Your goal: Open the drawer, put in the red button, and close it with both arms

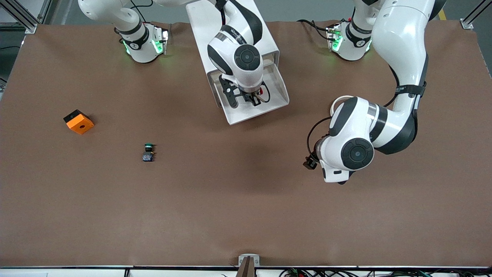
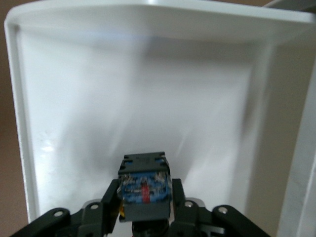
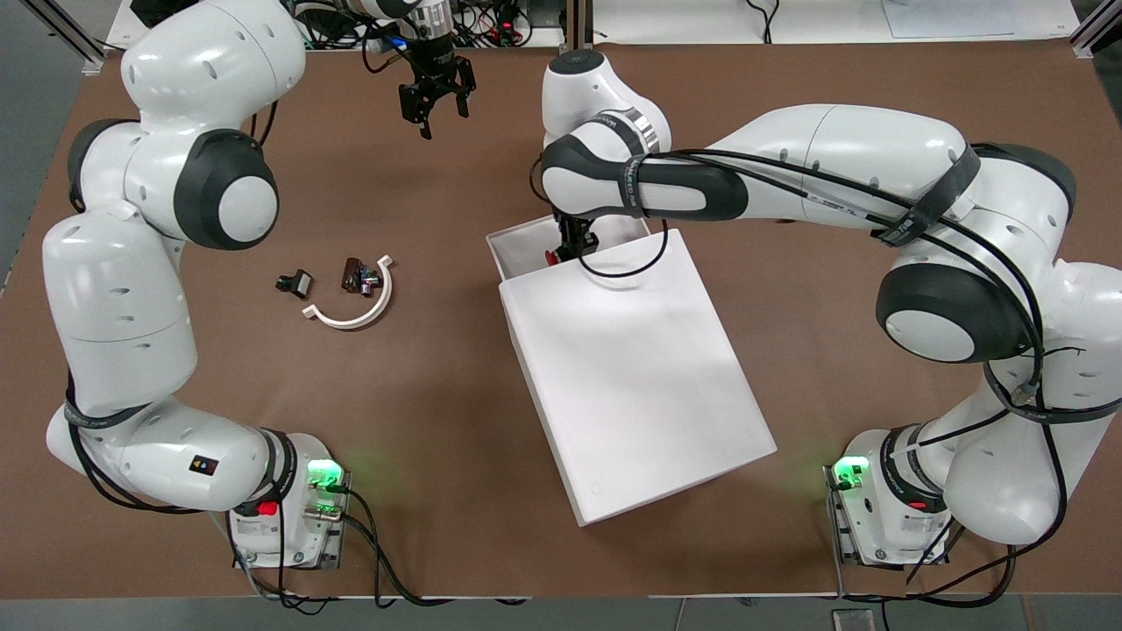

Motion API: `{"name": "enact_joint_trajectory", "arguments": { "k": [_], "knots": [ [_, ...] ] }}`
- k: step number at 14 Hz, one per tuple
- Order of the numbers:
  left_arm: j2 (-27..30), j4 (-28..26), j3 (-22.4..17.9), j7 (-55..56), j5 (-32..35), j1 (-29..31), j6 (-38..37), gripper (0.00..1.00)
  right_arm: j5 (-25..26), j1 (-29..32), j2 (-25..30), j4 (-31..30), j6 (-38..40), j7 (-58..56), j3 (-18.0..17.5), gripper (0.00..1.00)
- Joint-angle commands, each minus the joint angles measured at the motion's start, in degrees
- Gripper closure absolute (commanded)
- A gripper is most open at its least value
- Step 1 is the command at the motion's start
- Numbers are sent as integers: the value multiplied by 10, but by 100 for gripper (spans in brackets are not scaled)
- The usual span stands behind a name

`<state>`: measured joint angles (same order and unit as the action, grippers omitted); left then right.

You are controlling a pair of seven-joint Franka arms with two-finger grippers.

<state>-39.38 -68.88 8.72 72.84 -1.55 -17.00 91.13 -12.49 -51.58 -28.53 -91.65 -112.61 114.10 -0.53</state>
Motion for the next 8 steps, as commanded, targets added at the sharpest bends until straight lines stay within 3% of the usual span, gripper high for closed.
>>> {"name": "enact_joint_trajectory", "arguments": {
  "k": [1,8],
  "knots": [
    [15,-10,6,-30,40,-3,19,0,-11,-8,-1,9,7,7,6,0],
    [27,-27,49,-100,52,-2,70,0,-11,15,58,22,69,5,12,0]
  ]
}}
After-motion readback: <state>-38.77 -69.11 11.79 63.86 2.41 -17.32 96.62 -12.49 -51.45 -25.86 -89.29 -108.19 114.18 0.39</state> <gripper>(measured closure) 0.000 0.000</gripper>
